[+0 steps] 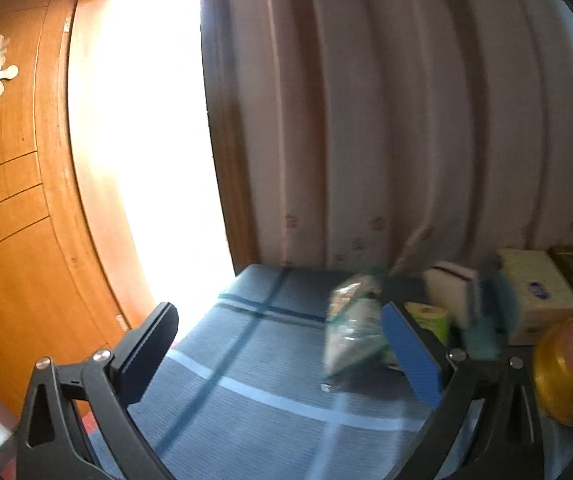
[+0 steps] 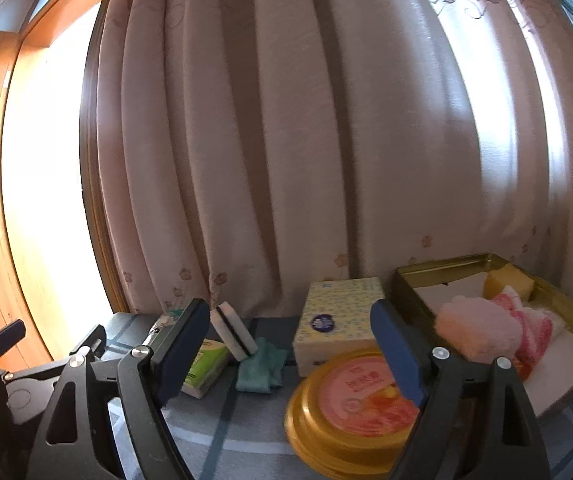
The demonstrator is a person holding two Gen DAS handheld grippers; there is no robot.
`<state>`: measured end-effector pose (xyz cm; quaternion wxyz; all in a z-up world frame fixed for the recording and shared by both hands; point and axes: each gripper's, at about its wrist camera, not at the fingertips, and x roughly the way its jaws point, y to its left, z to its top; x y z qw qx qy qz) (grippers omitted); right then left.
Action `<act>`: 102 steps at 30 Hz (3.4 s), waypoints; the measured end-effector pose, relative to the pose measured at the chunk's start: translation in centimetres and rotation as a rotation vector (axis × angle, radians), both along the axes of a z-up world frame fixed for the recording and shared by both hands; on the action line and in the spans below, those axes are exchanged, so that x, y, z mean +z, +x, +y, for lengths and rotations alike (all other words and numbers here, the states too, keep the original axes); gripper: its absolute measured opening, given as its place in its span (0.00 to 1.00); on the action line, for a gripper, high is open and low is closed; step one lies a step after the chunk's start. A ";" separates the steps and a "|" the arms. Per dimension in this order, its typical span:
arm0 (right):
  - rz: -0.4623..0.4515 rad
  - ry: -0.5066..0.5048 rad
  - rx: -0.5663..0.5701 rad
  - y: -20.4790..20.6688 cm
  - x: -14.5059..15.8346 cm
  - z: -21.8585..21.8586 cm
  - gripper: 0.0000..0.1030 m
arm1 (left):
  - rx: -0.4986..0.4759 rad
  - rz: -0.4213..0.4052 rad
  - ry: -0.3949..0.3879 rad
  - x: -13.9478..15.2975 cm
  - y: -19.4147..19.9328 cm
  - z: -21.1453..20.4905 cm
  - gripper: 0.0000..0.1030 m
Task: Organize soft objects
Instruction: 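Grasp the cotton swab bag with the left gripper while the right gripper grasps the white-black sponge, then lift the swab bag and white-black sponge with both grippers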
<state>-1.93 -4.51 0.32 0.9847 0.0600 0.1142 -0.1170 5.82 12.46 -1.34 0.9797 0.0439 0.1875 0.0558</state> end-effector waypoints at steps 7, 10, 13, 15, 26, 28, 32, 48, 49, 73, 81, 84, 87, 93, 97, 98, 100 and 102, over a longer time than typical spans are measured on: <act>0.013 0.024 0.005 0.9 -0.1 0.0 0.82 | -0.076 0.106 0.037 -0.8 3.7 -0.7 0.99; -0.014 0.048 -0.001 0.4 0.0 -0.5 0.82 | -0.139 0.140 0.016 -1.1 5.4 -1.6 0.99; -0.023 0.054 0.001 0.2 0.1 -0.6 0.82 | -0.163 0.217 0.013 -1.6 7.6 -2.6 0.99; -0.019 0.057 0.003 0.2 0.1 -0.5 0.82 | -0.157 0.280 0.006 -2.2 9.0 -2.7 0.95; 0.006 0.041 0.028 0.5 -0.1 0.4 0.82 | -0.154 0.496 -0.073 -4.6 12.8 -1.9 0.67; 0.011 0.043 0.027 0.6 -0.1 0.4 0.82 | -0.155 0.507 -0.109 -4.6 12.9 -1.3 0.56; 0.024 0.051 0.025 0.8 -0.2 0.2 0.82 | -0.142 0.490 -0.163 -4.5 12.6 -0.3 0.39; 0.228 0.090 0.184 8.7 0.5 1.1 0.59 | -0.066 0.263 -0.266 -1.1 6.6 2.9 0.37; 0.267 0.089 0.197 10.1 0.2 1.2 0.59 | -0.065 0.263 -0.267 -1.1 6.4 3.0 0.37; 0.273 0.072 0.262 12.6 -1.4 2.0 0.30 | -0.082 0.221 -0.245 -0.8 6.3 2.8 0.37; 0.083 -0.063 0.217 6.8 0.5 3.7 0.30 | -0.121 0.099 -0.171 0.3 3.7 1.5 0.37; 0.093 -0.086 0.208 6.4 0.2 3.8 0.30 | -0.126 0.063 -0.142 0.5 2.6 0.9 0.37; 0.101 -0.078 0.206 6.4 0.0 4.1 0.30 | -0.129 0.031 -0.143 0.7 1.4 0.9 0.37; 0.099 -0.080 0.207 5.1 -0.3 3.4 0.30 | -0.106 -0.010 -0.127 0.6 0.4 0.9 0.37; 0.091 -0.103 0.216 4.5 -1.0 3.0 0.30 | -0.124 -0.042 -0.099 0.7 -0.9 0.1 0.37; 0.090 -0.107 0.217 4.2 -1.0 2.9 0.30 | -0.126 -0.040 -0.106 0.7 -1.2 0.1 0.37; 0.090 -0.107 0.215 3.8 -1.1 2.6 0.30 | -0.120 -0.039 -0.117 0.7 -1.5 0.0 0.37; 0.090 -0.101 0.211 3.4 -1.4 2.1 0.30 | -0.118 -0.037 -0.122 0.6 -1.8 0.0 0.37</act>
